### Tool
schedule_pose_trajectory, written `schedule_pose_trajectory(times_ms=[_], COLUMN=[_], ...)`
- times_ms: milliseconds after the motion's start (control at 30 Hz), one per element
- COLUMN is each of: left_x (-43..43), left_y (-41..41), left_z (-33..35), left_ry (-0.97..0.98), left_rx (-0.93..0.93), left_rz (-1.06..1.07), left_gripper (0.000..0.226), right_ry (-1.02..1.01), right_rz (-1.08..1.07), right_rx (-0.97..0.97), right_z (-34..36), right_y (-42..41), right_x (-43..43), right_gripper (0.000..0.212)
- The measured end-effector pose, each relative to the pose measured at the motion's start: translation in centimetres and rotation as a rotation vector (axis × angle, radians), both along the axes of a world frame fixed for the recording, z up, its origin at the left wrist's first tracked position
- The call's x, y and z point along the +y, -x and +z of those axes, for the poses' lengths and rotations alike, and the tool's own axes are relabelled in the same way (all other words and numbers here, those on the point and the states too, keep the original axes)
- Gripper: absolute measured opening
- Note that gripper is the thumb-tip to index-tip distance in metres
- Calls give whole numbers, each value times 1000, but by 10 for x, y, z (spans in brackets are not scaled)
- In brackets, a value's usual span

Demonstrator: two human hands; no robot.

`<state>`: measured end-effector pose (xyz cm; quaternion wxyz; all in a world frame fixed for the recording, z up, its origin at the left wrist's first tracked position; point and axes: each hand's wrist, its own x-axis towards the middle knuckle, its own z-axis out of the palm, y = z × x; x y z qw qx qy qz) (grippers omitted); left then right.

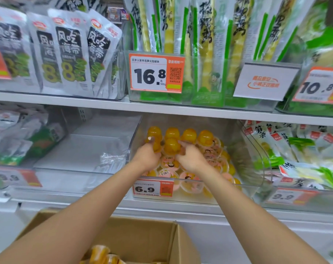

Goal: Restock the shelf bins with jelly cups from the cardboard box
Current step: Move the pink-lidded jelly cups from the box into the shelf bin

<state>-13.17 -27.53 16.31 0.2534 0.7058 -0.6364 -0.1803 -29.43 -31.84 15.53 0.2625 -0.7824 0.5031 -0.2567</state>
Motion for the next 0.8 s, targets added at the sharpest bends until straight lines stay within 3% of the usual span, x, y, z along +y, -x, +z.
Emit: schedule_pose_trajectory(times_ms=[100,200,367,533,700,800], left_x=[24,59,124,174,211,235], left_y=[9,17,14,-8,-41,-53], left_z=[13,26,10,-62,-168,-230], left_ry=[117,266,226,-46,-444,-704], left_rx=[60,154,210,190,64,59], left_rz=[91,135,118,99,52,-54], left_gripper=[26,10,14,16,13,19], right_ry=[196,403,462,218,-296,-548], right_rz=[-108,-154,-111,3,185,366], right_rx=[-15,-26,-28,95,487,732], right_z=[13,22,10,-41,-127,-177], right_y=[0,0,-1,-15,-34,-43], right_x=[24,58,122,173,197,209], right_gripper=[42,16,10,9,25,17])
